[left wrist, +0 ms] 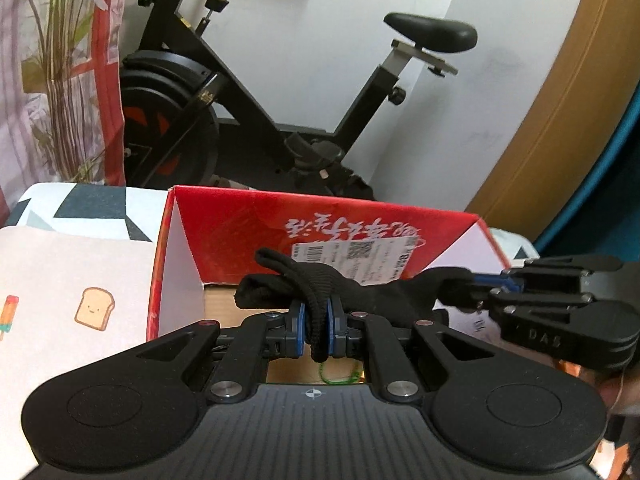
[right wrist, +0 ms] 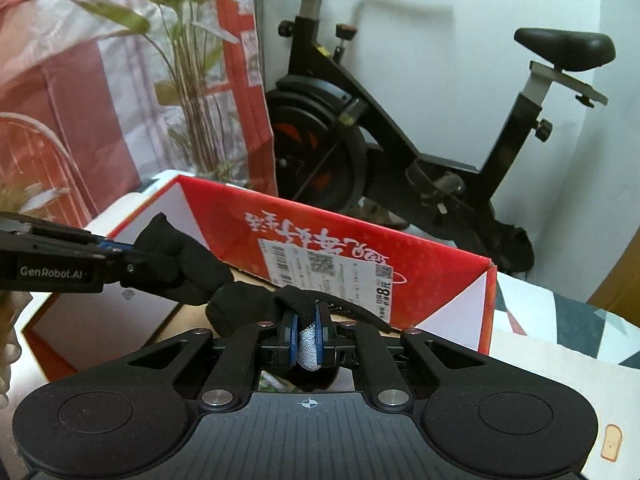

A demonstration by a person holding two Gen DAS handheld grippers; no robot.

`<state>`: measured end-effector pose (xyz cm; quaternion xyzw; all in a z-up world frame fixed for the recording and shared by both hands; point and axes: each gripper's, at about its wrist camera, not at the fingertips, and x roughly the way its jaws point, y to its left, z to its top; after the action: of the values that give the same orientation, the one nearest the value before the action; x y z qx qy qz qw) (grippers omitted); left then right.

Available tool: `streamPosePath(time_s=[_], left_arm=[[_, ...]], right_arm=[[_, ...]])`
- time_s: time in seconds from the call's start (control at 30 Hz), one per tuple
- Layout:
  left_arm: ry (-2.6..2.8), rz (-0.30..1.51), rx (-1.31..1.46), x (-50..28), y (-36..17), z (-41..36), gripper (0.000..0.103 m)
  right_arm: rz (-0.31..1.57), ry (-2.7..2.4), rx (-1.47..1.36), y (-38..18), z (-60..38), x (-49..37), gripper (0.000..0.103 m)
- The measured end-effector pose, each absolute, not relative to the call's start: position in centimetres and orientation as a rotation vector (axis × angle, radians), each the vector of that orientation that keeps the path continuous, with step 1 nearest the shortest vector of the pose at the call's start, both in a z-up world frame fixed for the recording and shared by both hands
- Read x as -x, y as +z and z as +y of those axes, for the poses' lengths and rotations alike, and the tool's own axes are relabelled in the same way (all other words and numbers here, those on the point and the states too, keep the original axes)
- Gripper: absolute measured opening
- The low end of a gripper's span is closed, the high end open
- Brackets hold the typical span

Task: Organize soft objects
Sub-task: 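Carry the black glove with the left gripper and release it into the red box, then move the left tool back toward the plastic bag with the green cable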

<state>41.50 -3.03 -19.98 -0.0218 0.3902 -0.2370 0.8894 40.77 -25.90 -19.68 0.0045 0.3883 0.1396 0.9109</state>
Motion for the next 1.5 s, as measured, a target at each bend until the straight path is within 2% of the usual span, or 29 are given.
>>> streamPosePath(time_s=[0.1,0.17,0.23,0.3,0.37,0.43,0.5,0.57,0.77,1.17,1.5], left_arm=[[-0.509,0.83,0.078,-42.2,-20.5,-2.9,0.018],[-0.51,0.834,0.09,-42.5,-20.7,-2.7,0.04],[-0.505,0.811,0.07,-42.3,-20.5,-2.7,0.046],[-0.505,0.786,0.048,-41.8,-20.3,-2.7,0.048],[-0.513,0.764,0.045,-41.1,-19.9,-2.7,0.056],[-0.515,0.738,0.035,-40.3,-19.5,-2.6,0.063],[-0.499,0.706,0.009,-39.4,-19.0,-2.7,0.076],[-0.467,0.673,-0.012,-38.1,-18.5,-2.6,0.099],[-0.4,0.6,-0.031,-34.0,-17.1,-1.5,0.103],[-0.354,0.516,-0.057,-26.2,-15.5,0.4,0.103],[-0.37,0.488,-0.04,-19.9,-17.8,1.8,0.103]], right_arm=[[0.814,0.258,-0.004,-20.1,-26.1,-41.4,0.009],[0.813,0.243,-0.001,-20.2,-26.3,-41.6,0.014],[0.806,0.223,-0.002,-20.2,-26.5,-41.4,0.021],[0.795,0.213,-0.01,-20.0,-26.7,-41.2,0.025],[0.774,0.202,-0.029,-19.7,-27.0,-40.6,0.042],[0.744,0.196,-0.046,-19.4,-26.9,-39.7,0.051],[0.727,0.192,-0.044,-19.1,-26.8,-38.8,0.06],[0.712,0.189,-0.039,-18.8,-26.5,-37.6,0.082],[0.635,0.179,-0.052,-17.3,-25.7,-34.0,0.102],[0.487,0.101,-0.077,-15.7,-24.1,-25.0,0.103],[0.429,0.099,-0.145,-19.0,-22.6,-16.5,0.103]])
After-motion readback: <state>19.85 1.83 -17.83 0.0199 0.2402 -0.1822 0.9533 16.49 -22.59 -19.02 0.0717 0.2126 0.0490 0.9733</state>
